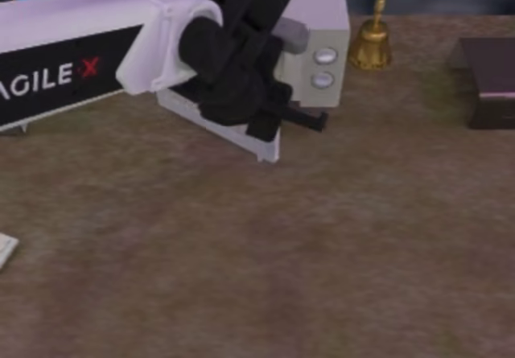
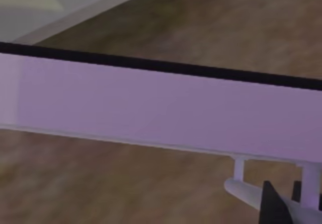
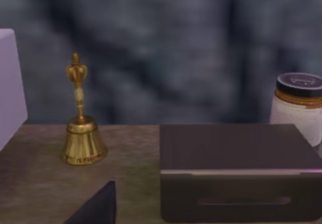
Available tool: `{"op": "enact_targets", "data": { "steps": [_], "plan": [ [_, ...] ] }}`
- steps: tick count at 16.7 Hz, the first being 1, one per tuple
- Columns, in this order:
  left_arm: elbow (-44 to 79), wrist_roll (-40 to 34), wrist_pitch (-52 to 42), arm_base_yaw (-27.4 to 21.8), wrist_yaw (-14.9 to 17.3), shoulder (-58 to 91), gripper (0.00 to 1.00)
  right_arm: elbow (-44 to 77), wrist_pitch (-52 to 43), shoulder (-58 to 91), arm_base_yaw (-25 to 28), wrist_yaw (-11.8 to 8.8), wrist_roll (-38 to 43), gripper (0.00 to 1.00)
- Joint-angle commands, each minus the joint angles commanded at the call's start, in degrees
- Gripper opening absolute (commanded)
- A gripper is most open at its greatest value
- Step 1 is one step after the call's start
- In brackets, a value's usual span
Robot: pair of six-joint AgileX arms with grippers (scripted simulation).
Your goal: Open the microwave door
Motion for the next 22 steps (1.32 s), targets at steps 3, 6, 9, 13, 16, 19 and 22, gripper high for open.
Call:
{"op": "enact_targets", "data": {
  "steps": [3,6,9,13,16,19,22],
  "plan": [
    [-1.8,2.4,0.7,0.7,1.1,-1.5,0.0,0.0,0.0,0.0,0.0,0.0,0.0,1.0],
    [-1.8,2.4,0.7,0.8,1.2,-1.5,0.0,0.0,0.0,0.0,0.0,0.0,0.0,1.0],
    [-1.8,2.4,0.7,0.8,1.2,-1.5,0.0,0.0,0.0,0.0,0.0,0.0,0.0,1.0],
    [-1.8,2.4,0.7,0.8,1.2,-1.5,0.0,0.0,0.0,0.0,0.0,0.0,0.0,1.0],
    [-1.8,2.4,0.7,0.8,1.2,-1.5,0.0,0.0,0.0,0.0,0.0,0.0,0.0,1.0],
    [-1.8,2.4,0.7,0.8,1.2,-1.5,0.0,0.0,0.0,0.0,0.0,0.0,0.0,1.0],
    [-1.8,2.4,0.7,0.8,1.2,-1.5,0.0,0.0,0.0,0.0,0.0,0.0,0.0,1.0]
  ]
}}
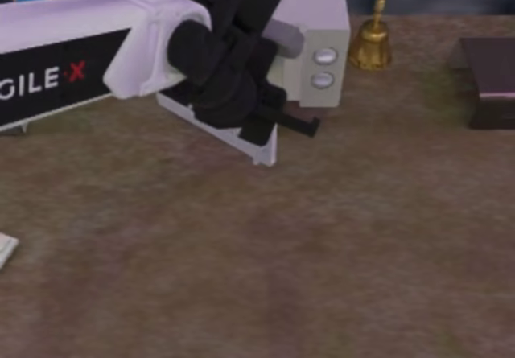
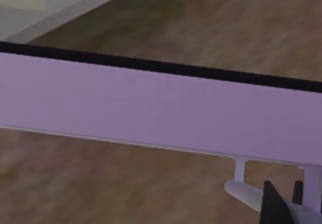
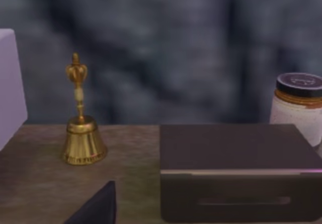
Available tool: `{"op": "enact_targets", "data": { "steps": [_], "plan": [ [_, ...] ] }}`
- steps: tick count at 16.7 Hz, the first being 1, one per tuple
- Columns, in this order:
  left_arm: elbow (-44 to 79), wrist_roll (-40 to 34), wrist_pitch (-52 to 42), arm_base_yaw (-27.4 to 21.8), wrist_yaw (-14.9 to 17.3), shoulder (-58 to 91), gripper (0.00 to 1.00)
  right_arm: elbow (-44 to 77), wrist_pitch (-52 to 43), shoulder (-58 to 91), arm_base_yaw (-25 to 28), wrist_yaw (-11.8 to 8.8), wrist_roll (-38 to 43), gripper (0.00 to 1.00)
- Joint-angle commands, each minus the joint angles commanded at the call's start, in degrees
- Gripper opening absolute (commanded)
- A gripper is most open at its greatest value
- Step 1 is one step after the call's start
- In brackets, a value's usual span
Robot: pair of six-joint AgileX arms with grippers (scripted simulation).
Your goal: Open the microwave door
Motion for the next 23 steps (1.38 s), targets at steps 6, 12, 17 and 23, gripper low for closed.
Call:
{"op": "enact_targets", "data": {
  "steps": [6,12,17,23],
  "plan": [
    [-0.1,-0.3,0.0,-0.4,0.4,0.1,0.0,0.0,0.0,0.0,0.0,0.0,0.0,1.0],
    [-3.7,5.0,0.8,1.5,3.0,-2.7,0.0,0.0,0.0,0.0,0.0,0.0,0.0,1.0],
    [-4.2,6.0,1.1,1.8,3.5,-3.3,0.0,0.0,0.0,0.0,0.0,0.0,0.0,1.0],
    [-4.2,6.0,1.1,1.8,3.5,-3.3,0.0,0.0,0.0,0.0,0.0,0.0,0.0,1.0]
  ]
}}
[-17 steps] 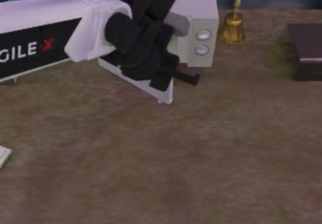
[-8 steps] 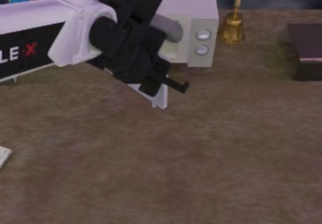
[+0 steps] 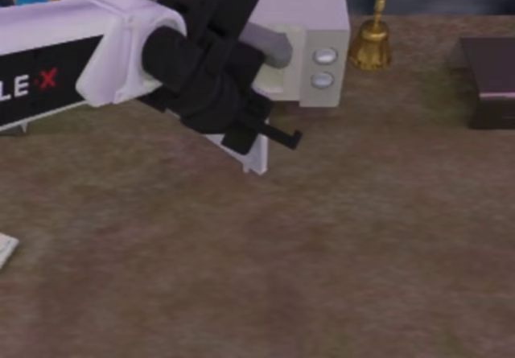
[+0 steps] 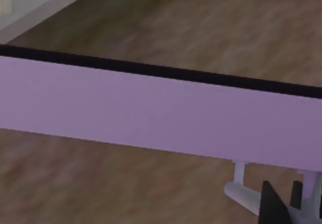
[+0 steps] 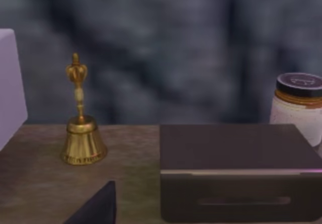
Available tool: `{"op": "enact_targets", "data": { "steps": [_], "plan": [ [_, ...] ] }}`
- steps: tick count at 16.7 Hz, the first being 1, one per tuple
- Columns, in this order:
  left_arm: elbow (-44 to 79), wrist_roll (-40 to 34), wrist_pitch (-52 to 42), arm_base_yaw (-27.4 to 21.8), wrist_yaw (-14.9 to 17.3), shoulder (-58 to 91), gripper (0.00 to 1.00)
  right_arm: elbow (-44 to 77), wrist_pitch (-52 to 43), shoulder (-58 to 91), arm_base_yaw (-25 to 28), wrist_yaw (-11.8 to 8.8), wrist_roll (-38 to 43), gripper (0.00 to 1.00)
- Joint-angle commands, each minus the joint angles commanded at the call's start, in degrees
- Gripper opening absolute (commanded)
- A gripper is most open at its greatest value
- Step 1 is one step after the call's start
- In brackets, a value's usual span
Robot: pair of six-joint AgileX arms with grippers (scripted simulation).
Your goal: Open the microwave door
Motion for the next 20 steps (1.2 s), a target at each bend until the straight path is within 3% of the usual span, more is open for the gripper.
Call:
{"op": "enact_targets", "data": {
  "steps": [15,20],
  "plan": [
    [0.0,0.0,0.0,0.0,0.0,0.0,0.0,0.0,0.0,0.0,0.0,0.0,0.0,1.0],
    [-1.8,2.9,0.1,0.9,1.9,-1.3,0.0,0.0,0.0,0.0,0.0,0.0,0.0,1.0]
  ]
}}
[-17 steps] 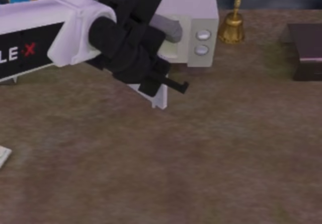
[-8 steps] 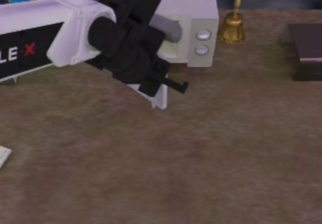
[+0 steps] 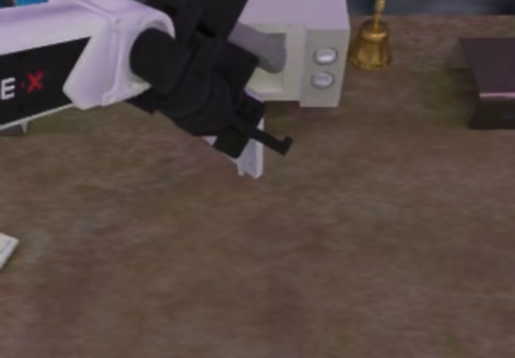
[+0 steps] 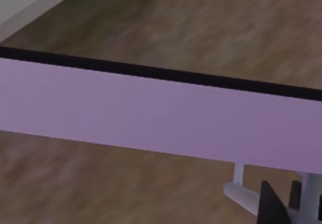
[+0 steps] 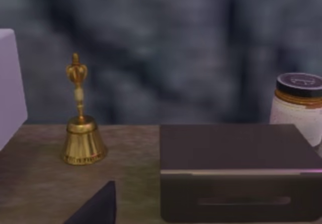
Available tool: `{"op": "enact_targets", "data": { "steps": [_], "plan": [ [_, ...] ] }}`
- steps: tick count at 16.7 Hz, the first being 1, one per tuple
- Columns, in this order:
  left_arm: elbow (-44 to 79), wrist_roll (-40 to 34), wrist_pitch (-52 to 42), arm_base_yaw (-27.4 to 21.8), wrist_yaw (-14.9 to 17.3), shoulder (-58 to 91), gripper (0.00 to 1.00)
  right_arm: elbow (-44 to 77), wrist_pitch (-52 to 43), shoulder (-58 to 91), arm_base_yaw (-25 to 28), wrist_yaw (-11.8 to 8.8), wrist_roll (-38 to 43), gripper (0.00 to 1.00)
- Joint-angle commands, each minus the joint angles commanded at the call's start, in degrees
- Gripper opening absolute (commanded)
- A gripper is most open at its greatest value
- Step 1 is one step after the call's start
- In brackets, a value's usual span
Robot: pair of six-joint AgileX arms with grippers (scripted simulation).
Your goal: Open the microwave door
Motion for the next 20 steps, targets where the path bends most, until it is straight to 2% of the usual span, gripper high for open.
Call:
{"op": "enact_targets", "data": {
  "steps": [4,20],
  "plan": [
    [-2.1,4.1,0.2,1.5,2.2,-1.9,0.0,0.0,0.0,0.0,0.0,0.0,0.0,1.0],
    [-2.1,4.2,0.2,1.6,2.2,-1.9,0.0,0.0,0.0,0.0,0.0,0.0,0.0,1.0]
  ]
}}
